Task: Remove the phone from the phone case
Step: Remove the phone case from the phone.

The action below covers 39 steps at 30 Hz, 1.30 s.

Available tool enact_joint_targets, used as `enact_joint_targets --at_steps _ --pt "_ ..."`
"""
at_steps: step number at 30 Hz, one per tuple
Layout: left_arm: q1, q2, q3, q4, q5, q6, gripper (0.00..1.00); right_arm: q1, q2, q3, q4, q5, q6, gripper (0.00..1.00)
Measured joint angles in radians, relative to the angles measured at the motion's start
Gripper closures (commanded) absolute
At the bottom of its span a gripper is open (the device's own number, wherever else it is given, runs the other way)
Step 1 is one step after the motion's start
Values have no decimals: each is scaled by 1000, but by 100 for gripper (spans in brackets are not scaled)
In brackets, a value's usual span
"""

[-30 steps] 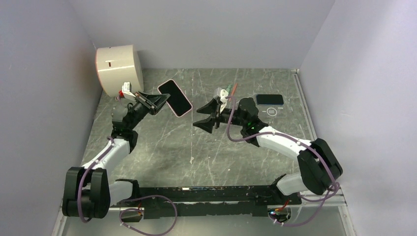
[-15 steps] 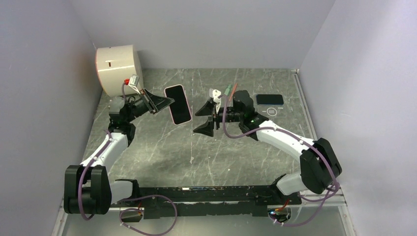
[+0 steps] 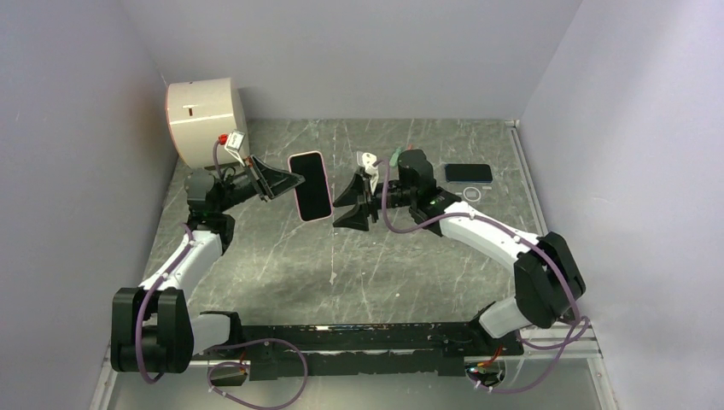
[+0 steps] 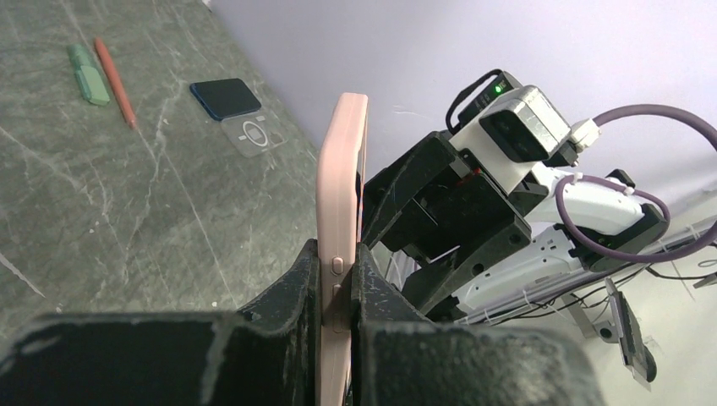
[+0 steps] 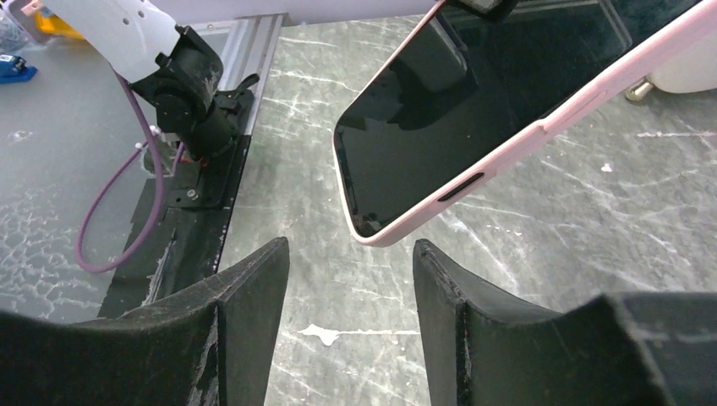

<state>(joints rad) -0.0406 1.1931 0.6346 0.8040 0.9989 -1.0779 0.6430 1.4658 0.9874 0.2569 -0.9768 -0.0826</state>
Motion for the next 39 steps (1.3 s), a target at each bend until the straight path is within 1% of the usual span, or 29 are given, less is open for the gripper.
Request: enact_joint_targets --at_steps 8,12,21,23,26,28,31,32,35,39 --pt "-1 -4 0 27 11 -9 97 0 47 47 -3 -30 0 51" --pt "-3 -5 0 34 13 -12 97 0 68 62 -11 -37 -2 58" --pt "-4 -5 0 52 18 -17 97 0 96 100 -40 -62 -32 67" --pt "-4 -5 0 53 19 -16 98 0 103 106 -44 -73 -37 71" --pt "-4 -5 0 56 22 -15 97 0 111 113 -57 -84 -45 80" --pt "-5 -5 0 63 26 -16 97 -1 112 121 -79 -89 -61 86" --pt "-5 -5 4 73 28 -22 97 -1 112 137 -109 -94 -101 90" --pt "-6 -5 6 74 30 -24 97 -1 112 144 -125 -97 -119 93" --pt "-8 -5 13 78 35 -35 97 -1 112 164 -172 -104 -179 99" --pt "-13 -5 17 93 40 -47 97 -1 112 185 -225 -109 -266 100"
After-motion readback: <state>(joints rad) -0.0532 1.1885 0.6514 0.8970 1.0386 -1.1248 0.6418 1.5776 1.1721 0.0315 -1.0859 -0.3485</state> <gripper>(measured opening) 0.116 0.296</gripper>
